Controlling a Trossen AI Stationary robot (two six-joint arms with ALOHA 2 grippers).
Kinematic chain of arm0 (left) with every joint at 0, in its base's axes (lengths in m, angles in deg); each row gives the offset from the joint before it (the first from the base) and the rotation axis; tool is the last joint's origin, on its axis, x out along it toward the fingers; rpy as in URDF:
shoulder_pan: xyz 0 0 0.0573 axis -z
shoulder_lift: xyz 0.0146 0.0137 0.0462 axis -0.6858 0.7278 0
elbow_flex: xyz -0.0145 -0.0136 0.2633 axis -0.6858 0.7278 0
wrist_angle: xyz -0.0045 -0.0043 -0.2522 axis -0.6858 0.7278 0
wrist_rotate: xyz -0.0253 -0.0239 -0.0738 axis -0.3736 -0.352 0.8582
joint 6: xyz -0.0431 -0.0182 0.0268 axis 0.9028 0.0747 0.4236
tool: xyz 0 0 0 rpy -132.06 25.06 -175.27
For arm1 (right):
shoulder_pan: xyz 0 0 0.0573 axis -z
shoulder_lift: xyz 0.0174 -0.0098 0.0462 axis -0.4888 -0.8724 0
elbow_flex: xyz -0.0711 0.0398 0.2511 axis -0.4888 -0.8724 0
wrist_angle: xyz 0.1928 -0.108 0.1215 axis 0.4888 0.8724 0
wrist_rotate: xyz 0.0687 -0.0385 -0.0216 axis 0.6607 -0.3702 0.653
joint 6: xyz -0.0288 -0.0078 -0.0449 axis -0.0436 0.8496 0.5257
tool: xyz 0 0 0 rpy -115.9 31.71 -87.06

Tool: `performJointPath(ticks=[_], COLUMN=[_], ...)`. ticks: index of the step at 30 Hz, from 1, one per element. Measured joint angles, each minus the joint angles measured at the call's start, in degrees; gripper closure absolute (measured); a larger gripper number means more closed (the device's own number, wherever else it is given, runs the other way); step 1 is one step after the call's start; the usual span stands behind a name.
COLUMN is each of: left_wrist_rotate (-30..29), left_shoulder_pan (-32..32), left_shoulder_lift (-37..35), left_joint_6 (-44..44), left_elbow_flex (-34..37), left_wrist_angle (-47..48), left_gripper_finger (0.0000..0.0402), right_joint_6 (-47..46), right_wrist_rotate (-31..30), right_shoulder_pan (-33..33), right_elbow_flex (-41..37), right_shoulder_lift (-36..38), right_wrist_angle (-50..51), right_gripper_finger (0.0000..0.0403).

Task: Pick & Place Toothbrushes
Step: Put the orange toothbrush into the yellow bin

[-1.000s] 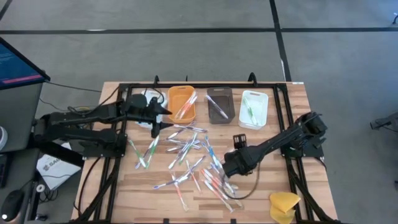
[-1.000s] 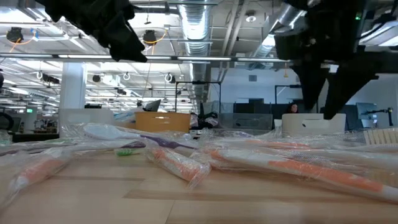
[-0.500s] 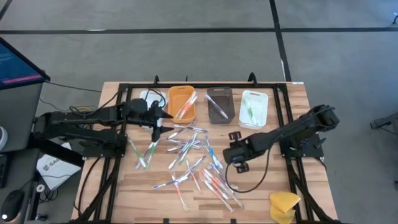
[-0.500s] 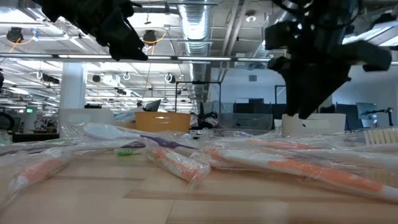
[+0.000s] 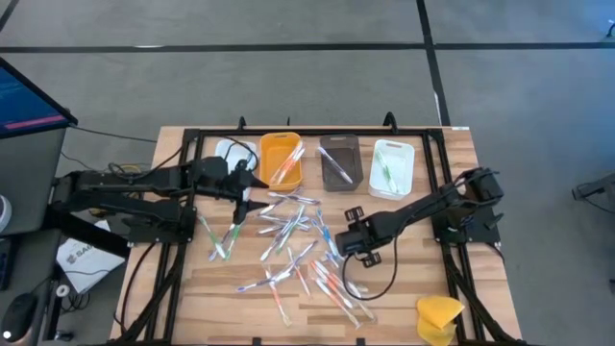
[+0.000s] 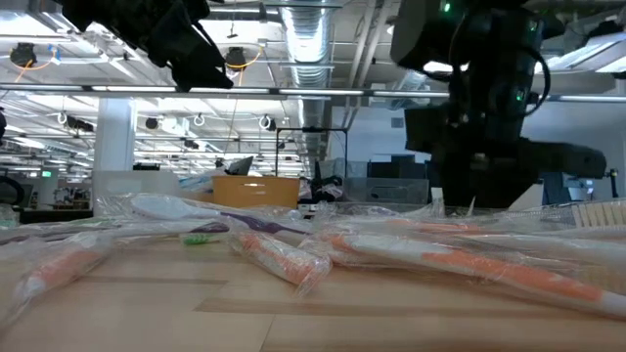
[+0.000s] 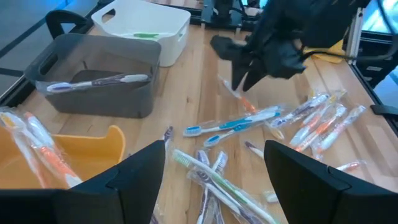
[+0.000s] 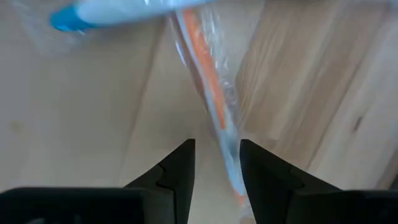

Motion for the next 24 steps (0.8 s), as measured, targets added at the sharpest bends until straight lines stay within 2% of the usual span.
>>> performJointPath(ticks=[6, 12, 15, 24], left_wrist_rotate=[0.02, 0.02, 0.02, 1.48], left_shoulder_pan=[1.15, 1.54, 1.54, 1.56], left_shoulder_lift=[0.0, 0.0, 0.0, 0.0], left_joint_6=[-0.02, -0.02, -0.02, 0.01], left_elbow_flex=[0.21, 4.06, 6.08, 11.69], left_wrist_angle=[-0.4, -2.92, -3.45, -11.22], left_gripper_finger=[0.0133, 0.0133, 0.0133, 0.0133], right_joint_6=[0.88, -1.32, -2.93, -6.17], right_wrist_rotate=[0.14, 2.59, 4.89, 5.01], right_shoulder_pan=[1.07, 2.09, 2.5, 2.54], right_elbow_flex=[0.41, 0.49, 0.43, 0.34], right_shoulder_lift=[-3.65, -4.24, -4.15, -4.09], right_wrist_angle=[0.88, 1.13, 1.05, 0.96], right_gripper_finger=[0.028, 0.0292, 0.031, 0.039])
